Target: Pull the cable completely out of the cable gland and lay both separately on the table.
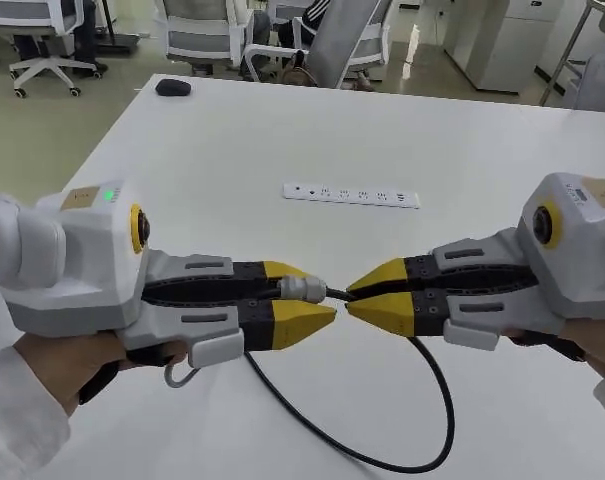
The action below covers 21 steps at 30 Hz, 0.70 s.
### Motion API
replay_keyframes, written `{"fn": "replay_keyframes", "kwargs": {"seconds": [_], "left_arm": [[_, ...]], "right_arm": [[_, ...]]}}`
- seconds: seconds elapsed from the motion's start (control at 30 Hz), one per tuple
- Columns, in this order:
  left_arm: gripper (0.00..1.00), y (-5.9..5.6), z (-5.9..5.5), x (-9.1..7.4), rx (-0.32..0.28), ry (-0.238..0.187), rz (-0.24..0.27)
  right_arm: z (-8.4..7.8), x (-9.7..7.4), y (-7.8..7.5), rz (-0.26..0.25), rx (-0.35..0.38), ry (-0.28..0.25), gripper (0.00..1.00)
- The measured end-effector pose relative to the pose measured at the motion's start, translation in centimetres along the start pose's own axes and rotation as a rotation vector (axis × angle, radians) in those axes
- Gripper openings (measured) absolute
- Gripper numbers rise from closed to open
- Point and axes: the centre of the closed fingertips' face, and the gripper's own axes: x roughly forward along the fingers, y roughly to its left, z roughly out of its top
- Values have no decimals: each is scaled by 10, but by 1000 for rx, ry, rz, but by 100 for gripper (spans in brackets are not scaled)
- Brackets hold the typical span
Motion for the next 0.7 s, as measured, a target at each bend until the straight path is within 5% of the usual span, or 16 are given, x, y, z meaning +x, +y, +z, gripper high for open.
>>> {"fn": "replay_keyframes", "kwargs": {"seconds": [0.7], "left_arm": [[17, 5, -3, -8, -24, 2, 23]], "right_arm": [[-64, -26, -7, -69, 67, 148, 3]]}}
